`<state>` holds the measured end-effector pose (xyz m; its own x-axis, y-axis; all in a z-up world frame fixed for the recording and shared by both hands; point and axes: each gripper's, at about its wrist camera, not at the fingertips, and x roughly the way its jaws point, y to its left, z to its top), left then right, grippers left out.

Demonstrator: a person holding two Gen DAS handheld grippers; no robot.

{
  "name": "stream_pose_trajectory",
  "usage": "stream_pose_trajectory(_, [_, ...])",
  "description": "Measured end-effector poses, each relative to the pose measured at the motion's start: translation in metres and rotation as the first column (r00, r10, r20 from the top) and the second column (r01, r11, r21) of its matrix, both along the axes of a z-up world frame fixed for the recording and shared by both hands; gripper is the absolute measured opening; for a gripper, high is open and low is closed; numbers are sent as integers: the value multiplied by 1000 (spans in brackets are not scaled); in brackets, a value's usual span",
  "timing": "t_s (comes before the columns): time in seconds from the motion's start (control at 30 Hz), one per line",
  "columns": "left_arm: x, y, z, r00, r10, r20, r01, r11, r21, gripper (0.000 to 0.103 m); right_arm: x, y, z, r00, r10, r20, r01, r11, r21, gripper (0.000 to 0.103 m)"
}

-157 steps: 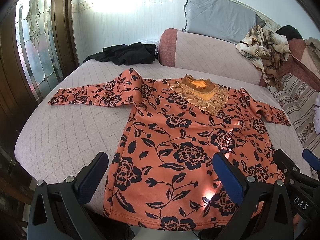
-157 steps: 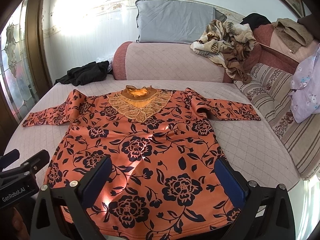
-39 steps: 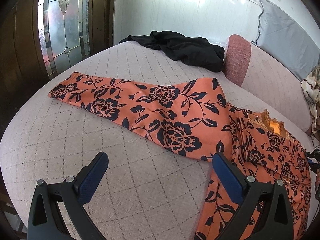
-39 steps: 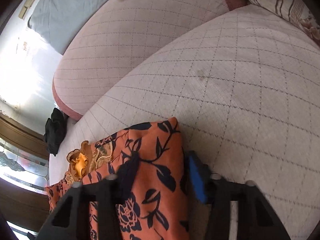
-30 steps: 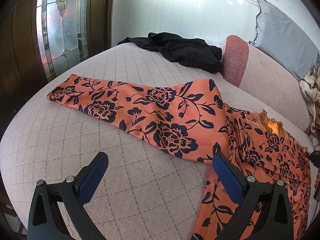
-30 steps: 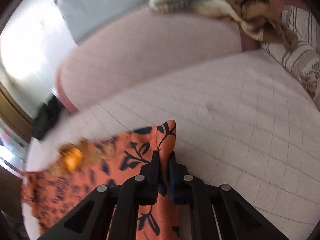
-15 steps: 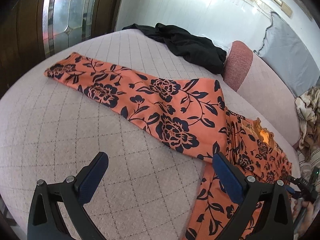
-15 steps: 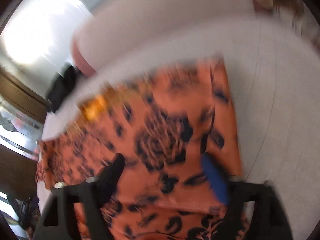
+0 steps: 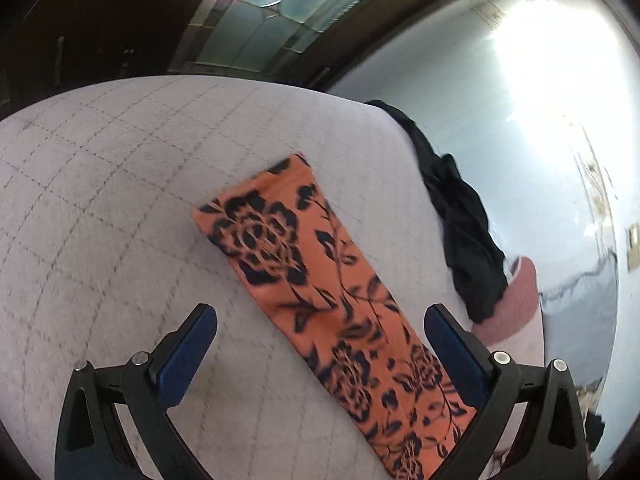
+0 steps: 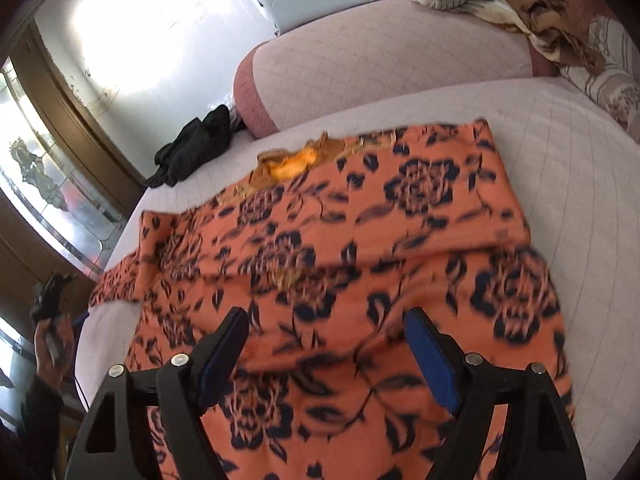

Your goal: Fold small clothes

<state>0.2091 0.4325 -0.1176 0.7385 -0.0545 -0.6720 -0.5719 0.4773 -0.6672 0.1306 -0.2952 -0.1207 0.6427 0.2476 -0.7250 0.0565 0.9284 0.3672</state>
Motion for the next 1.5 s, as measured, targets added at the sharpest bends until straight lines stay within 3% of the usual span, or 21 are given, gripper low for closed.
stream_pose_trajectory(0.07, [9, 13, -9, 1000, 23, -5, -23, 1000, -13, 98, -7, 4, -11, 1000, -6, -7, 6, 1000, 1, 83])
stream_pose_trajectory(0.17, [20, 14, -4, 999, 26, -25, -25, 999, 40, 93, -12, 7, -17, 1000, -1, -9, 1, 1000, -4, 83])
stream_pose_trajectory(0.27, [28, 14, -7, 991, 63, -118, -51, 993, 105, 53, -12, 4, -20, 1000, -13, 7, 13, 1000, 14, 83])
stream_pose_trajectory(0.33, [34, 17, -8, 980, 67, -188, -36, 987, 159, 7, -11, -1, -24, 1000, -28, 12, 27, 999, 30, 83])
stream_pose_trajectory(0.4, [36, 19, -7, 976, 66, -209, -32, 986, 161, 5, -11, -4, -29, 999, -40, 10, 39, 998, 44, 83])
stream_pose_trajectory(0.47, [38, 6, 16, 973, 67, -221, -10, 968, 251, 3, -12, -5, -30, 999, -40, 14, 39, 998, 52, 83])
stream_pose_trajectory(0.6, [43, -77, 106, 993, -63, -102, 105, 861, 498, 2, -16, -8, -21, 996, -45, 75, 41, 997, 59, 83])
stream_pose_trajectory(0.67, [42, -136, 156, 982, -189, -13, 163, 811, 562, 2, -18, -12, -18, 994, -57, 89, 48, 994, 96, 83])
stream_pose_trajectory(0.73, [40, -203, 201, 941, -333, 67, 228, 765, 602, 2, -22, -17, -16, 992, -72, 101, 58, 990, 128, 83])
stream_pose_trajectory(0.8, [37, -278, 237, 874, -470, 120, 292, 708, 644, 2, -26, -22, -13, 990, -86, 110, 69, 985, 156, 83])
stream_pose_trajectory(0.97, [31, -453, 270, 667, -724, 179, 463, 590, 662, 3, -37, -36, -2, 980, -125, 153, 90, 971, 220, 83])
stream_pose_trajectory(1.03, [37, -510, 258, 591, -794, 142, 540, 521, 661, 6, -39, -42, 0, 977, -143, 156, 100, 963, 250, 83])
stream_pose_trajectory(1.07, [44, -536, 241, 569, -815, 111, 569, 488, 662, 6, -40, -45, 0, 977, -147, 153, 102, 958, 269, 83])
stream_pose_trajectory(1.1, [51, -555, 223, 545, -835, 73, 611, 455, 648, 17, -40, -47, -1, 977, -151, 148, 104, 953, 285, 83])
stream_pose_trajectory(1.13, [62, -569, 198, 505, -863, 0, 684, 400, 611, 43, -40, -50, -2, 977, -161, 142, 112, 947, 300, 83])
stream_pose_trajectory(1.17, [72, -575, 169, 479, -874, -84, 751, 359, 554, 52, -40, -53, -2, 976, -166, 139, 116, 943, 312, 83])
stream_pose_trajectory(1.23, [69, -571, 128, 460, -876, -147, 817, 353, 456, 57, -42, -59, -3, 974, -185, 131, 130, 930, 344, 83])
stream_pose_trajectory(1.27, [63, -553, 114, 472, -867, -158, 822, 369, 433, 57, -43, -63, -4, 972, -197, 129, 139, 921, 363, 83])
stream_pose_trajectory(1.37, [45, -500, 98, 561, -812, -160, 777, 450, 441, 59, -45, -72, -3, 966, -227, 125, 160, 903, 399, 83])
stream_pose_trajectory(1.4, [39, -477, 99, 597, -786, -162, 750, 474, 462, 63, -45, -73, -2, 964, -233, 125, 166, 902, 400, 83])
stream_pose_trajectory(1.5, [31, -412, 95, 739, -656, -153, 612, 559, 559, 78, -45, -76, 4, 962, -243, 126, 174, 899, 402, 83])
